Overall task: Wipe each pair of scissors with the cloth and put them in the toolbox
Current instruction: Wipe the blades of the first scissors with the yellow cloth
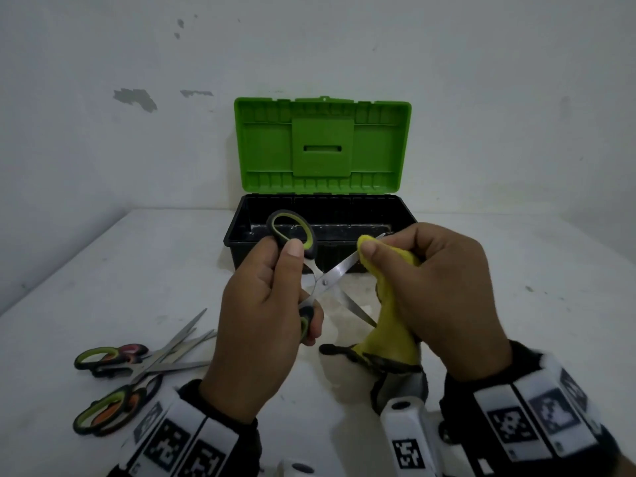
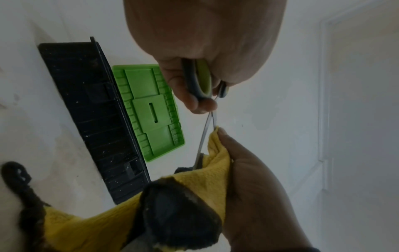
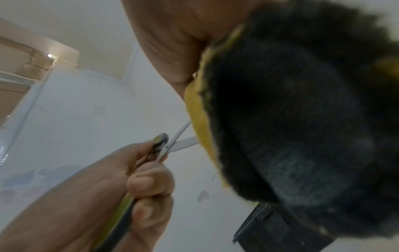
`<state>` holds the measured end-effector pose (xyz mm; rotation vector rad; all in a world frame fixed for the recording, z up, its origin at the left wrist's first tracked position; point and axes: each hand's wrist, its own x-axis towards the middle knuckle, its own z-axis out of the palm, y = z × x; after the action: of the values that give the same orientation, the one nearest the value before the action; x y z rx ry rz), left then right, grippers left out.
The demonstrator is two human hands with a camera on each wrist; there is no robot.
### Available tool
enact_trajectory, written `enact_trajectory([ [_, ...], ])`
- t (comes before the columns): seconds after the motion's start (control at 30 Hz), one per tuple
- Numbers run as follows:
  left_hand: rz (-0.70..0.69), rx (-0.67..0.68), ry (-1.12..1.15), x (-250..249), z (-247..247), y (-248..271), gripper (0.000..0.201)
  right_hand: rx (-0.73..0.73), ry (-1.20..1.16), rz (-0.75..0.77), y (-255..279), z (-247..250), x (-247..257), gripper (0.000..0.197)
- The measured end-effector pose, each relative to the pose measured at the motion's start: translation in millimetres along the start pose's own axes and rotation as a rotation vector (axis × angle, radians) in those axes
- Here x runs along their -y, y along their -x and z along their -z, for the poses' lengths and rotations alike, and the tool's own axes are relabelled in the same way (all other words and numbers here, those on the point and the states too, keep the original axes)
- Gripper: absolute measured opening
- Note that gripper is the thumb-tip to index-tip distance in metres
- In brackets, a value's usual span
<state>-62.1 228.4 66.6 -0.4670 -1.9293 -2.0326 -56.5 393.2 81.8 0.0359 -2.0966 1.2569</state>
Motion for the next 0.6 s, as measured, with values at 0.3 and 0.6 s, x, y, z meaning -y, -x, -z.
enact_trajectory([
  [0.3,-0.034,-0.003,-0.023,-2,1,2,0.038,-0.015,-0.023,-0.003,-2,3,-2,0.014],
  [0.6,-0.034,-0.004,-0.039,-2,3,2,0.038,-0.008,-0.035,-0.042,-5,4,-3,0.015],
])
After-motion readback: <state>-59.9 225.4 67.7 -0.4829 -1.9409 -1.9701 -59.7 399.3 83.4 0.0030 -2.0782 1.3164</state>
